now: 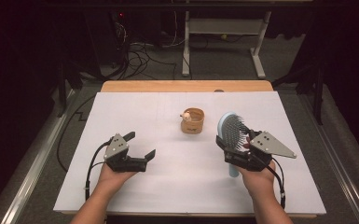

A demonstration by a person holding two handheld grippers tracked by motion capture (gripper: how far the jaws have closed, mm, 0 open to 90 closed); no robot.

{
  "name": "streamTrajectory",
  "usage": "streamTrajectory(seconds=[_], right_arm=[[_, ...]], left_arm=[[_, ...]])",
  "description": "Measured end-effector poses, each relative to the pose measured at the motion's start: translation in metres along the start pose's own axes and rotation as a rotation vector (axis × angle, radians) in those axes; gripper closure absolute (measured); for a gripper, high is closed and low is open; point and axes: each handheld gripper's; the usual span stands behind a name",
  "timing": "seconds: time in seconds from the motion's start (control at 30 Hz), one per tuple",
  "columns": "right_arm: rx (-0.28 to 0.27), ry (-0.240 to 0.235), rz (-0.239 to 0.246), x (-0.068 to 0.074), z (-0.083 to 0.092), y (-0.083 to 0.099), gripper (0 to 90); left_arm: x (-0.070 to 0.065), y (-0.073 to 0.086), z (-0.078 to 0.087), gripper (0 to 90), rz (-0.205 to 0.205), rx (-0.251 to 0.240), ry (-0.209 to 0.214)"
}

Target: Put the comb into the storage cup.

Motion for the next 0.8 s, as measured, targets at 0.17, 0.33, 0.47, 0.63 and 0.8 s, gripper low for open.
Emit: streamTrajectory(seconds=[0.17, 0.33, 0.47, 0.63, 0.8], right_arm=[[0.002, 0.008, 0.005, 0.0, 0.0, 0.001, 20.6], [0.0, 0.011, 0.006, 0.001, 0.0, 0.0, 20.6], [-0.004, 0.013, 0.007, 0.001, 0.0, -0.001, 20.6], [-0.005, 0.02, 0.016, 0.002, 0.001, -0.001, 20.6], [-0.007, 0.029, 0.028, 0.004, 0.001, -0.001, 20.7]], left_arm=[[-0.005, 0.0, -0.016, 0.3, 0.002, -0.001, 0.023], [-0.009, 0.002, -0.031, 0.3, 0.009, 0.011, 0.037], [-0.014, 0.004, -0.041, 0.3, 0.012, 0.006, 0.063], [-0.025, 0.006, -0.049, 0.3, 0.031, 0.002, 0.108], [-0.036, 0.013, -0.049, 0.3, 0.022, 0.02, 0.143]])
Point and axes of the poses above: each handheld gripper's, and its own axes: z roughly backward along the jaws, y roughly out of its underside, x roughly to its left, and after that the axes turned 4 degrees about y, right-handed
